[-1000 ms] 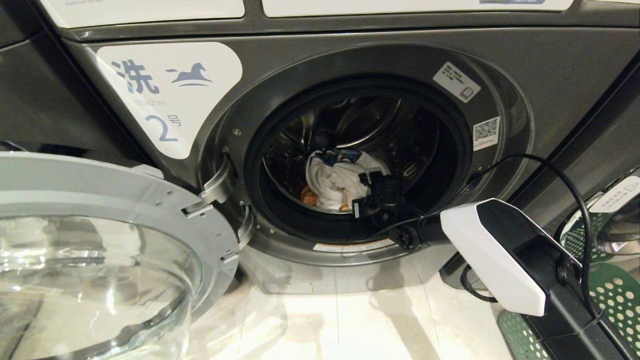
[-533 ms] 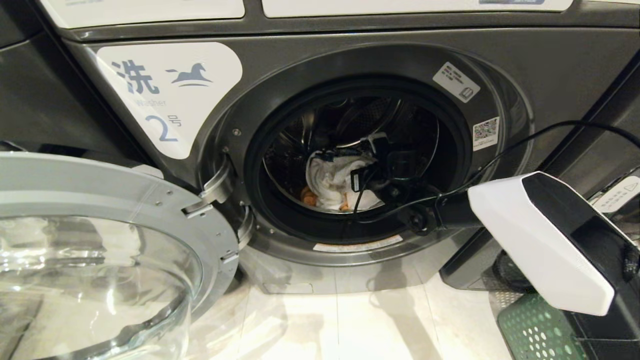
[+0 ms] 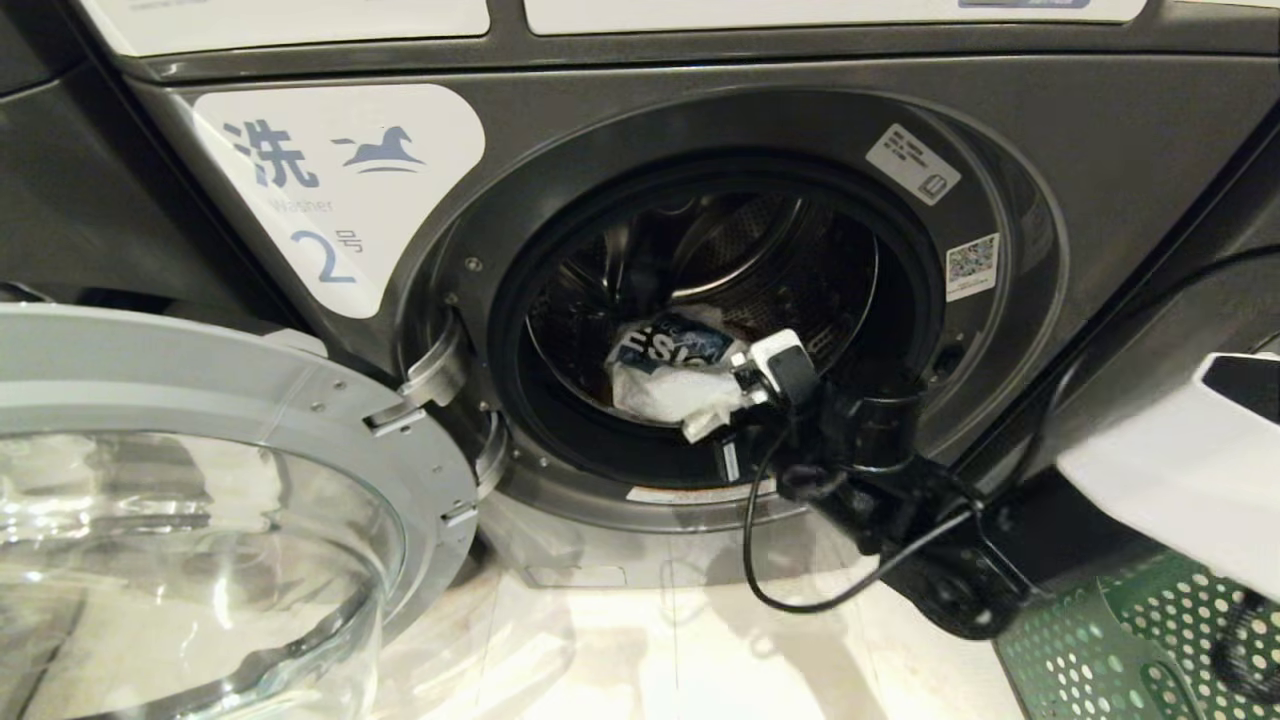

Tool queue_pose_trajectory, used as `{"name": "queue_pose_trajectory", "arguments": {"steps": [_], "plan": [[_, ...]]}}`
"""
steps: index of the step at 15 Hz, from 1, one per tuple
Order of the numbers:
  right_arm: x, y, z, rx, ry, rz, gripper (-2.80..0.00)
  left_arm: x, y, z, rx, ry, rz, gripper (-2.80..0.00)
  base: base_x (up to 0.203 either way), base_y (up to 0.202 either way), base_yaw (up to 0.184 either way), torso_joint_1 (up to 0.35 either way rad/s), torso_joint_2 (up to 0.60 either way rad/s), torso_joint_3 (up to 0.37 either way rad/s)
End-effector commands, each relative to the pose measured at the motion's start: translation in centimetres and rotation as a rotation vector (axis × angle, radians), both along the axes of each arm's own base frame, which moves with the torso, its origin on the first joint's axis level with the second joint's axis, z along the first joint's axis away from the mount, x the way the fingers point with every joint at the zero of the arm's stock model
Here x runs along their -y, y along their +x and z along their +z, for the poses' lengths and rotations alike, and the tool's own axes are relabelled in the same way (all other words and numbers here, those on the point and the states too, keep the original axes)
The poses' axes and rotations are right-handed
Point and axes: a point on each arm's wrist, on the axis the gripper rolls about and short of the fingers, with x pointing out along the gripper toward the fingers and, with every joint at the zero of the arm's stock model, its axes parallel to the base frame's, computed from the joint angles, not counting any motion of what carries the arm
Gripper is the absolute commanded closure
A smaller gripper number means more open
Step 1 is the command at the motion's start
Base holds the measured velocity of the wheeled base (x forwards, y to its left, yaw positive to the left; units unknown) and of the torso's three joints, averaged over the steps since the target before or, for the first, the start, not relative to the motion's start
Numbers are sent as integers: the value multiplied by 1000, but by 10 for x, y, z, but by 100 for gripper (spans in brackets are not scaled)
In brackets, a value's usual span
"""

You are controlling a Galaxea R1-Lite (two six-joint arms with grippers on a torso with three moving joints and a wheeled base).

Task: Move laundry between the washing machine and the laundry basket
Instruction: Pick a cloth and place it into the basket

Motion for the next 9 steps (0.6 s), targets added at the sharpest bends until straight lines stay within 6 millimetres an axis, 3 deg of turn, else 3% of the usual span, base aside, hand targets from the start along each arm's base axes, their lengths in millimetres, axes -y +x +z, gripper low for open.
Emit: {"name": "queue_pose_trajectory", "arguments": {"steps": [1, 3, 6, 9], "plan": [[24, -59, 41, 92, 43, 23, 0, 0, 0, 0, -3, 0, 0, 0, 0, 0, 0, 0, 0, 0], [47, -102, 67, 159, 76, 26, 0, 0, 0, 0, -3, 0, 0, 0, 0, 0, 0, 0, 0, 0], [102, -173, 103, 301, 131, 37, 0, 0, 0, 0, -3, 0, 0, 0, 0, 0, 0, 0, 0, 0], [162, -243, 118, 402, 167, 63, 0, 0, 0, 0, -3, 0, 0, 0, 0, 0, 0, 0, 0, 0]]}}
